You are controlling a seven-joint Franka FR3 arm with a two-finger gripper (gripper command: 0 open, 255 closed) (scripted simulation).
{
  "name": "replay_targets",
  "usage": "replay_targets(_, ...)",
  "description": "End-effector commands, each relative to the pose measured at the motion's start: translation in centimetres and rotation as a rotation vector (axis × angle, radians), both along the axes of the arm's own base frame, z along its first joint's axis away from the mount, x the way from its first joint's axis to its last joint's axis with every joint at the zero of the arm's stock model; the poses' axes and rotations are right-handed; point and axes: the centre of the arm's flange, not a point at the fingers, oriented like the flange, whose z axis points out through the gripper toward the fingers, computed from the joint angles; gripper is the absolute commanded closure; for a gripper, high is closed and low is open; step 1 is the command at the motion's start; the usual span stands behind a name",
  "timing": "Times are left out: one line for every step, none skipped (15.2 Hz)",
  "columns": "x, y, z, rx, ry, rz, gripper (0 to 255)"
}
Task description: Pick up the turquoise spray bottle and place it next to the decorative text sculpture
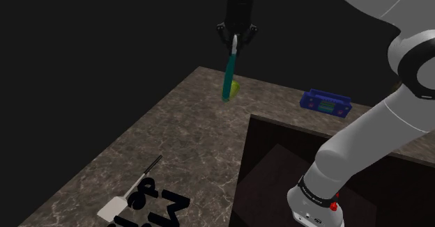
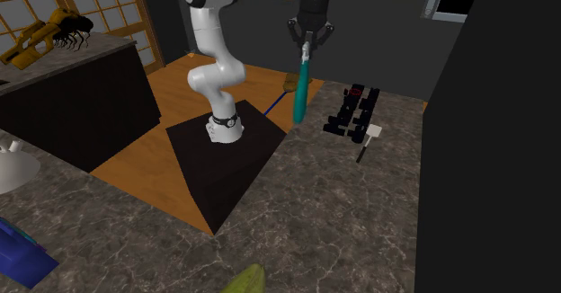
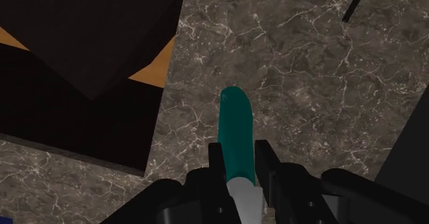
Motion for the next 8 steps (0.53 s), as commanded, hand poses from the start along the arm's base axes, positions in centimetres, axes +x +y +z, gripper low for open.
replay_targets(-1.4, 2.1, -0.5, 0.000, 0.000, -0.001, 255)
replay_targets(-2.1, 3.1, -0.9, 0.000, 0.000, -0.001, 255)
replay_targets(-2.9, 4.1, -1.3, 0.000, 0.000, -0.001, 255)
replay_targets(-3.6, 5.2, -1.7, 0.000, 0.000, -0.001, 255)
replay_targets(-4.3, 6.2, -2.1, 0.000, 0.000, -0.001, 255)
replay_targets(-5.1, 7.2, -2.4, 0.000, 0.000, -0.001, 255)
replay_targets(-5.8, 8.3, -2.8, 0.000, 0.000, -0.001, 255)
replay_targets(-6.5, 9.3, -3.2, 0.000, 0.000, -0.001, 255)
